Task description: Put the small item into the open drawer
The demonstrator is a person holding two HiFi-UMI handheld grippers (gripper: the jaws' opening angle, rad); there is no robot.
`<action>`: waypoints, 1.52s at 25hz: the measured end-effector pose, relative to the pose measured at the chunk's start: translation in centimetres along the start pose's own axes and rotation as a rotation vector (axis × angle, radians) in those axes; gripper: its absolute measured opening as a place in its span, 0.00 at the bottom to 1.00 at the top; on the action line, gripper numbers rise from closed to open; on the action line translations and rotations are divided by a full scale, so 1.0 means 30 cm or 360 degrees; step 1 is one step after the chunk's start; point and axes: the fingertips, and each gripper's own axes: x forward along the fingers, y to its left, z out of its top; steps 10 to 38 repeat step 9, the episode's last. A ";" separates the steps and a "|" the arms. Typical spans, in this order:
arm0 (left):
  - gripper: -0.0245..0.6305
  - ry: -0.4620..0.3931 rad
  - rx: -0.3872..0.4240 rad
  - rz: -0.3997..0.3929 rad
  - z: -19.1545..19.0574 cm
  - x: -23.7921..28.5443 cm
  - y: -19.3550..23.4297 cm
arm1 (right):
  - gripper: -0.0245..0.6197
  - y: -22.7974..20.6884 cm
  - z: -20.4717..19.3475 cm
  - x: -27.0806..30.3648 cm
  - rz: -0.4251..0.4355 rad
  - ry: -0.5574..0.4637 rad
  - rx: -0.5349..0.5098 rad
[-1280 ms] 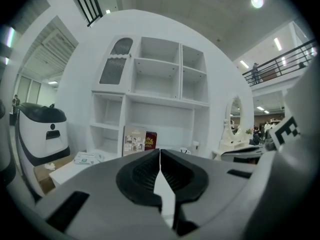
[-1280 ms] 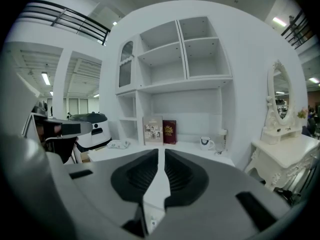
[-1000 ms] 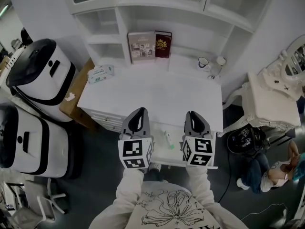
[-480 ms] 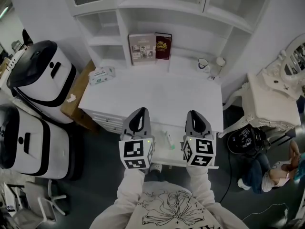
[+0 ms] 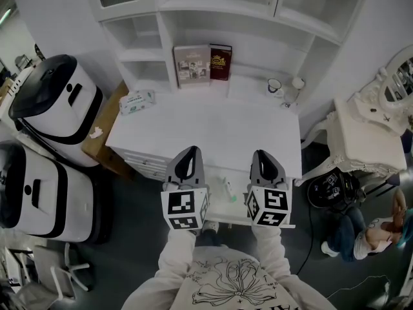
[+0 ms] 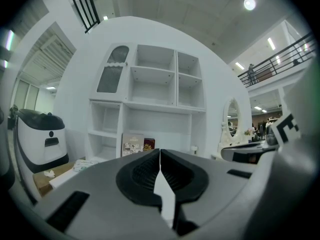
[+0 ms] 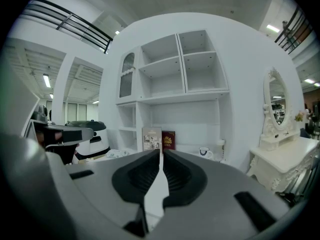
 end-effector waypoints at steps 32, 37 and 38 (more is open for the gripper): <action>0.05 0.0003 0.0031 0.0003 0.007 0.002 -0.002 | 0.07 -0.007 0.002 0.001 -0.0001 -0.0002 0.0010; 0.05 0.0003 0.0031 0.0003 0.007 0.002 -0.002 | 0.07 -0.007 0.002 0.001 -0.0001 -0.0002 0.0010; 0.05 0.0003 0.0031 0.0003 0.007 0.002 -0.002 | 0.07 -0.007 0.002 0.001 -0.0001 -0.0002 0.0010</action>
